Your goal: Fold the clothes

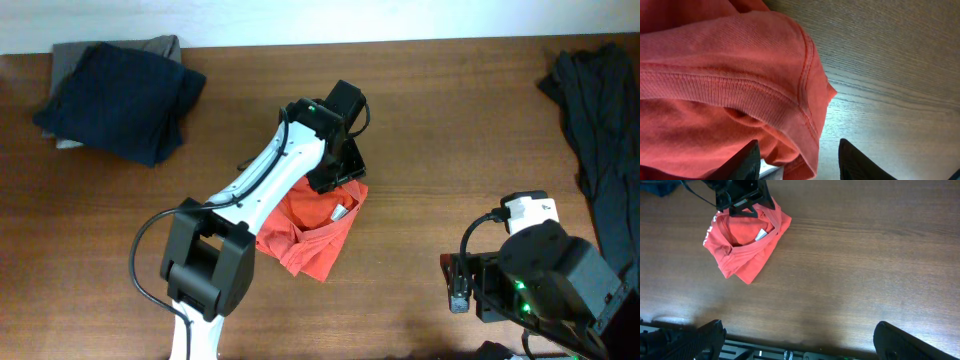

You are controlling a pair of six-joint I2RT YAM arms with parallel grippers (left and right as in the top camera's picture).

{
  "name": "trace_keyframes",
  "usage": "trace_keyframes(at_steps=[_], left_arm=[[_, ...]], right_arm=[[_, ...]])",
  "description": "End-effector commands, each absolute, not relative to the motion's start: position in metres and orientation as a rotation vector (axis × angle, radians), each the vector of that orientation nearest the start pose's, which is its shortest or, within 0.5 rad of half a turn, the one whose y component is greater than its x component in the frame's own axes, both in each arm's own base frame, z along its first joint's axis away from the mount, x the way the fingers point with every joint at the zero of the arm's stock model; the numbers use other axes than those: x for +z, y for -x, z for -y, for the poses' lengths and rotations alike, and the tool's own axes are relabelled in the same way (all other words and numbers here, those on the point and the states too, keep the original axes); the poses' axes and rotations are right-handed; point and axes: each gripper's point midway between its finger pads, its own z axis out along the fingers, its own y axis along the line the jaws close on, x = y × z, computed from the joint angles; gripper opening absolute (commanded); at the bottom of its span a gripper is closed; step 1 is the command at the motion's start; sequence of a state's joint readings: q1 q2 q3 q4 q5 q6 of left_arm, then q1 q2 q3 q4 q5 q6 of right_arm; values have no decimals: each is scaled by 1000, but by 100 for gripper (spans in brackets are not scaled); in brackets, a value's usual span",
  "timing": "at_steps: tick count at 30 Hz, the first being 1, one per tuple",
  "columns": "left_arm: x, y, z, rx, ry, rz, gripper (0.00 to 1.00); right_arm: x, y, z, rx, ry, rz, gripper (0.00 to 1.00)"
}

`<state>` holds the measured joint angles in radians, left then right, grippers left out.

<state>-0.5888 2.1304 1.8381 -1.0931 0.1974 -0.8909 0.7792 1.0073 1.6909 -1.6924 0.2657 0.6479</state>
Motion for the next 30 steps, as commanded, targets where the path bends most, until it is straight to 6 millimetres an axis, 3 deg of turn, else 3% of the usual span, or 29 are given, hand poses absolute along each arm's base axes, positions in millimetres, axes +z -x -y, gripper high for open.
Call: trace_keyframes(at_steps=[1,12,15,20,26,30], left_arm=[[69,-363,286,-403,464,-3095,50],[62,-376,294,-447,453,-3056,49],[63,-377,294,-450,453,-3054,36],[63,-377,295,-453,451,-3052,30],[63,-377,297,-458,442,-3050,4],[64,-374,306,-473,408,-3044,1]], right_arm=[[334,-146,-76,187,74,-2534,99],[334,-146,-76,185,78,-2533,99],[334,-146,-76,185,78,-2533,99],[334,-146,-76,185,78,-2533,99],[334,-146,-76,185,78,-2534,99],[334,-146,-76,185,78,-2533,99]])
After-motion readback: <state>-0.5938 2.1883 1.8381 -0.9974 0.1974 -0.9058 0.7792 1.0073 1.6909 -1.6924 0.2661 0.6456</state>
